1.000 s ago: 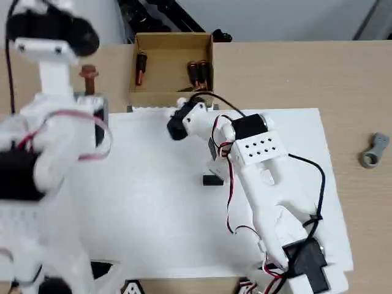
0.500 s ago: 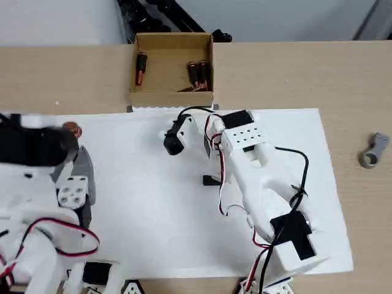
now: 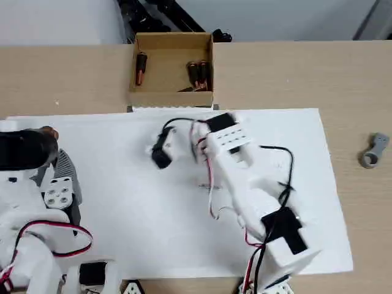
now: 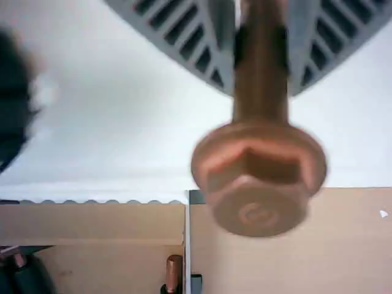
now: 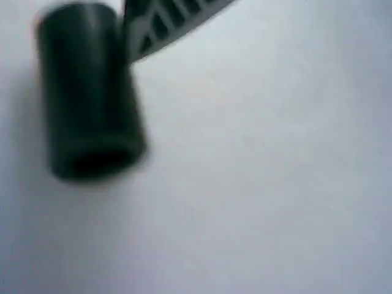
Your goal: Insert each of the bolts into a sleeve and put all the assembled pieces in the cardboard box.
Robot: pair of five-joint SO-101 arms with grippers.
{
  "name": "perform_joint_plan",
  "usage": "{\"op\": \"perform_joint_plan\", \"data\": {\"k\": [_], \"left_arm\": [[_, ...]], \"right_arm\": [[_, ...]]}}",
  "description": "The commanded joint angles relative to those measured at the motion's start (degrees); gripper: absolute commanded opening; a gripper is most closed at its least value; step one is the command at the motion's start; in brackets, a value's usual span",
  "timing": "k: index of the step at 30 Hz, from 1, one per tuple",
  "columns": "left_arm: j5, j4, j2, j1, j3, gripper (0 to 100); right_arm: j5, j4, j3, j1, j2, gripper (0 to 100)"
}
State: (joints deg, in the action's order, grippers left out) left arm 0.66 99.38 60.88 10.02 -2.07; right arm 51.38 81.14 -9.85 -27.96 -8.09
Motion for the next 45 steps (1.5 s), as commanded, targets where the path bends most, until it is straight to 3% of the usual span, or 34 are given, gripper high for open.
{"op": "perform_joint_plan", "data": {"k": [1, 10, 24, 31, 41, 45], "left_arm": [[-0.26, -1.05, 0.09, 0.26, 0.22, 0], [-0.35, -1.32, 0.00, 0.26, -0.66, 0], [-0.35, -1.41, 0.09, 0.26, -4.00, 0], [-0.26, -1.41, 0.09, 0.26, -4.00, 0], [-0.26, -1.41, 0.53, 0.26, -4.09, 0], [-0.35, -1.32, 0.53, 0.26, -4.09, 0]], "right_arm": [[0.35, 0.31, 2.29, -1.80, 2.95, 21.6], [0.62, -0.84, 0.44, -1.36, 1.71, 21.6], [0.35, -8.66, -1.14, 2.33, -11.65, 21.4], [0.26, -8.75, -1.23, 1.98, -12.09, 0.1], [0.00, -8.04, 2.11, 0.75, -10.77, 1.4], [-7.65, -7.34, 5.63, 0.75, -4.79, 0.2]]}}
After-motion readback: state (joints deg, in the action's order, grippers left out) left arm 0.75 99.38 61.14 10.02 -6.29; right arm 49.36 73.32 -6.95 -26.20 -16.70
